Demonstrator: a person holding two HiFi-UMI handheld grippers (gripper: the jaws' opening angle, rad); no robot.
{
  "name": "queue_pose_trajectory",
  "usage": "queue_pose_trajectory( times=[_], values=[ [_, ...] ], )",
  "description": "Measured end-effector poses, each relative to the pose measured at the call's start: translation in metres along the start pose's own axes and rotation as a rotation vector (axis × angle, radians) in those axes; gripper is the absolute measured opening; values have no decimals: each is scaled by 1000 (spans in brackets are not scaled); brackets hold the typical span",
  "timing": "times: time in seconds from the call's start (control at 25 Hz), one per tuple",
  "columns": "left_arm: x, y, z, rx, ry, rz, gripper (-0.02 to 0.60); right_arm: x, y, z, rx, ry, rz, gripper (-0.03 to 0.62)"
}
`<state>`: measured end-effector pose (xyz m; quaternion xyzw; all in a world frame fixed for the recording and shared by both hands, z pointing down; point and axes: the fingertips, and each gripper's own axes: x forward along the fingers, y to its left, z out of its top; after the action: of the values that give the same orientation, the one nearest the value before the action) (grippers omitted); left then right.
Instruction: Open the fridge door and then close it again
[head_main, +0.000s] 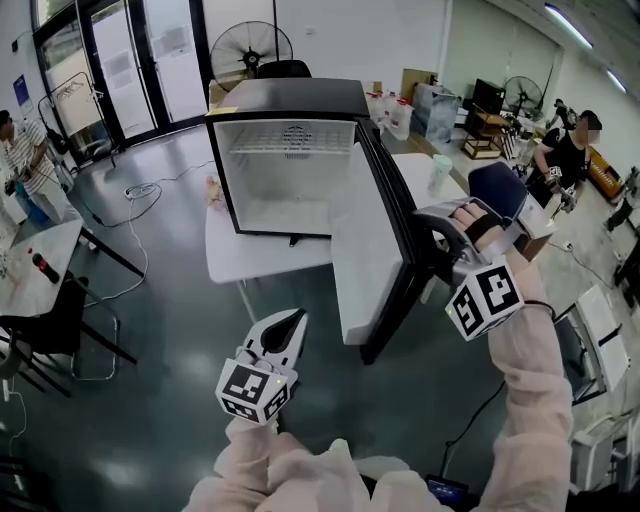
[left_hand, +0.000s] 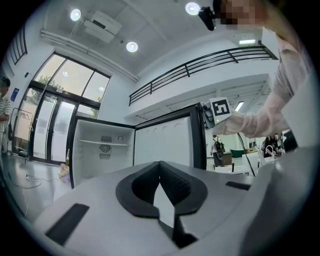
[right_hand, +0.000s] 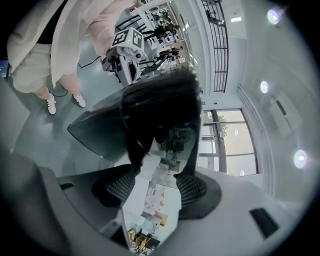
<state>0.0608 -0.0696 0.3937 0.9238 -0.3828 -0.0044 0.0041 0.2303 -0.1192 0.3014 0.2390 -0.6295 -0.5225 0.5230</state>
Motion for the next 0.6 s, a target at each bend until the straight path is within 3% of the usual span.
queue_pose_trajectory(
  times=[0.6],
  values=[
    [4, -5, -1, 1, 3, 18, 11, -3, 3, -8, -6, -30, -16, 244]
  ],
)
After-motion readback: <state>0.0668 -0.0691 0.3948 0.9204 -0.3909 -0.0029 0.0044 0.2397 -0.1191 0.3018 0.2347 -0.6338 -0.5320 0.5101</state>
